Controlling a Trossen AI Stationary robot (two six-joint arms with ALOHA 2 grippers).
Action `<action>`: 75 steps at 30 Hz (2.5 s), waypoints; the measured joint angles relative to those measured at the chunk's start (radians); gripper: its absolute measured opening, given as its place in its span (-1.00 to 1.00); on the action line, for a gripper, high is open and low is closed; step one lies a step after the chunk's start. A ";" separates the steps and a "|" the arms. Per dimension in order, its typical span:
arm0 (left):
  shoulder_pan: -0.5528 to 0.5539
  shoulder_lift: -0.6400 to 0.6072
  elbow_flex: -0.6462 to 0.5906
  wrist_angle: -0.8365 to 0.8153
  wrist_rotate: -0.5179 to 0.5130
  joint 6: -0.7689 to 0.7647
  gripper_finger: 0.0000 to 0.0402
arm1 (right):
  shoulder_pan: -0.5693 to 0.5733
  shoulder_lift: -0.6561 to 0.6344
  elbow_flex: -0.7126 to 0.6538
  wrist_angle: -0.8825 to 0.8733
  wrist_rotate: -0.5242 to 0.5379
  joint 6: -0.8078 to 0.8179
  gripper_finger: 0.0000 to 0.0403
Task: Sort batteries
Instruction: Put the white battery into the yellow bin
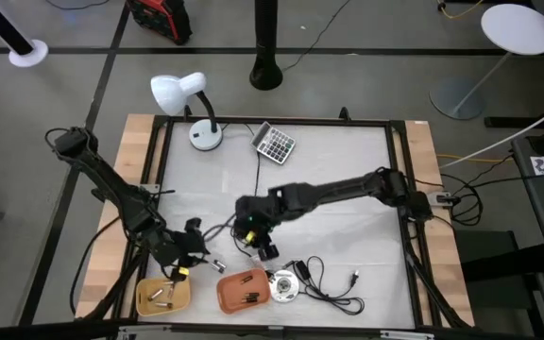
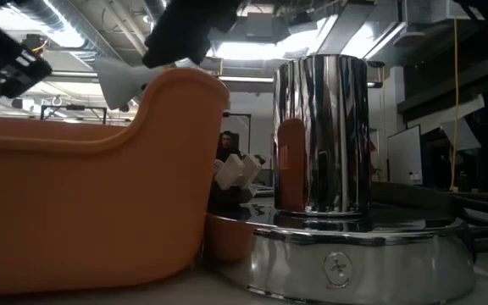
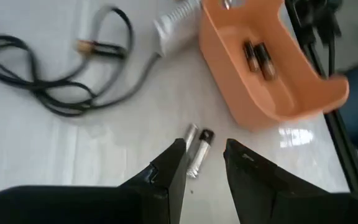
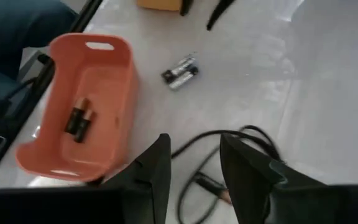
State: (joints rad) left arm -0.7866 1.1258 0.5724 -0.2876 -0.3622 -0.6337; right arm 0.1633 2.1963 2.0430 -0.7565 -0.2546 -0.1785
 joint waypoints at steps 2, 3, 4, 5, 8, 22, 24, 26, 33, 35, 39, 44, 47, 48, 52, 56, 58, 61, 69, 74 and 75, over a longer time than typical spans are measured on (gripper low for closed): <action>0.013 0.040 0.000 0.017 0.045 0.036 -0.49 | 0.026 0.000 0.000 0.000 0.033 0.043 -0.34; 0.019 0.062 0.000 0.030 0.062 0.050 -0.49 | 0.037 0.000 0.000 -0.001 0.049 0.058 -0.34; 0.023 0.085 0.000 0.044 0.078 0.069 -0.49 | 0.050 0.000 0.000 -0.002 0.064 0.072 -0.34; 0.027 0.106 0.000 0.058 0.092 0.087 -0.49 | 0.061 0.000 0.000 -0.004 0.084 0.080 -0.34; 0.036 0.162 0.000 0.075 0.111 0.132 -0.49 | 0.092 0.000 0.000 -0.013 0.161 0.110 -0.34; 0.075 0.295 0.000 0.100 0.154 0.224 -0.49 | 0.138 0.000 0.000 -0.105 0.324 0.432 -0.34; 0.075 0.304 0.000 0.101 0.154 0.237 -0.49 | 0.138 0.000 0.000 -0.110 0.324 0.436 -0.34; 0.074 0.310 0.000 0.100 0.155 0.246 -0.49 | 0.139 0.000 0.000 -0.109 0.324 0.436 -0.34; 0.074 0.310 0.000 0.096 0.155 0.249 -0.49 | 0.139 0.000 0.000 -0.109 0.324 0.436 -0.34; 0.074 0.310 0.000 0.095 0.155 0.256 -0.49 | 0.138 0.000 0.000 -0.109 0.324 0.436 -0.34; 0.074 0.310 0.000 0.095 0.154 0.270 -0.49 | 0.139 0.000 0.000 -0.109 0.324 0.436 -0.34; 0.074 0.310 0.000 0.097 0.174 0.269 -0.49 | 0.139 0.000 0.000 -0.109 0.324 0.436 -0.34; 0.074 0.310 0.000 0.108 0.179 0.266 -0.49 | 0.139 0.000 0.000 -0.109 0.323 0.436 -0.34; 0.074 0.310 0.000 0.117 0.179 0.267 -0.49 | 0.139 0.000 0.000 -0.109 0.324 0.436 -0.34; 0.074 0.310 0.000 0.148 0.179 0.267 -0.49 | 0.139 0.000 0.000 -0.109 0.323 0.436 -0.34; 0.074 0.310 0.000 0.148 0.179 0.267 -0.49 | 0.139 0.000 0.000 -0.109 0.323 0.436 -0.34; 0.074 0.310 0.000 0.150 0.179 0.263 -0.49 | 0.139 0.000 0.000 -0.109 0.323 0.436 -0.34; 0.072 0.310 0.000 0.151 0.180 0.259 -0.49 | 0.139 0.000 0.000 -0.109 0.323 0.436 -0.34; 0.040 0.310 0.000 0.165 0.185 0.244 -0.49 | 0.139 0.000 0.000 -0.110 0.323 0.435 -0.34; 0.046 0.312 0.000 0.177 0.182 0.255 -0.49 | 0.139 0.000 0.000 -0.110 0.323 0.435 -0.34; 0.050 0.315 0.000 0.180 0.180 0.256 -0.49 | 0.139 0.000 0.000 -0.110 0.323 0.435 -0.34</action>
State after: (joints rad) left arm -0.7371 1.4410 0.5728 -0.1079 -0.1818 -0.3779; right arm 0.3019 2.1967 2.0430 -0.8661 0.0685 0.2569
